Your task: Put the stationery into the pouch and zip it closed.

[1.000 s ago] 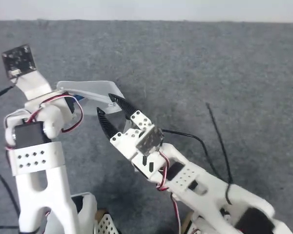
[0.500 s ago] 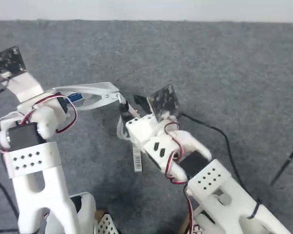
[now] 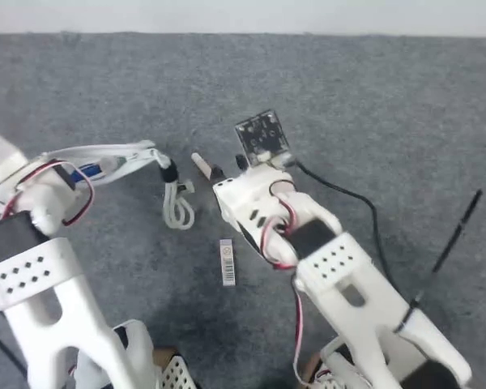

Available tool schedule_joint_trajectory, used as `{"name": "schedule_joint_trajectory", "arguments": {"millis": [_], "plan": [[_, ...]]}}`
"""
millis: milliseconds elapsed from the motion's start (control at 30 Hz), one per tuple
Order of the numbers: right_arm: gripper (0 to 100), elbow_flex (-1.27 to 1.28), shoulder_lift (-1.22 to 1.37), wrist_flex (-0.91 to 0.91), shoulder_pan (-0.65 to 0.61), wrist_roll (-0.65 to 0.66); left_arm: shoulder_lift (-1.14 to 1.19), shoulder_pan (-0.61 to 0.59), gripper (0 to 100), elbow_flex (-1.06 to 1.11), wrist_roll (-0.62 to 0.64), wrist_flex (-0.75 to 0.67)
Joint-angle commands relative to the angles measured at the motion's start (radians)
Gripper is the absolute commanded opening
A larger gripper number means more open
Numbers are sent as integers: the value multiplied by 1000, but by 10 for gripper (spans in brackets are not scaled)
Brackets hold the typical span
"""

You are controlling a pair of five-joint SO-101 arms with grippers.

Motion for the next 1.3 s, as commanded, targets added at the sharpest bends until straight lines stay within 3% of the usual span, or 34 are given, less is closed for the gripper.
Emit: {"name": "schedule_joint_trajectory", "arguments": {"millis": [0, 300, 567, 733, 1167, 1267], "plan": [[139, -135, 53, 70, 16, 25, -15, -49, 11, -39, 17, -57], [139, -284, 255, 200, 10, 87, -15, -60, 11, -39, 17, -57], [139, -345, 407, 200, 10, 104, -15, -60, 10, -38, 17, -55], [136, -394, 538, 197, 10, 183, -15, -58, 10, -36, 17, -54], [132, -512, 799, 205, 12, 187, -15, -57, 11, -35, 17, -52], [67, -512, 802, 206, 19, 187, -15, -57, 11, -33, 17, -54]]}}
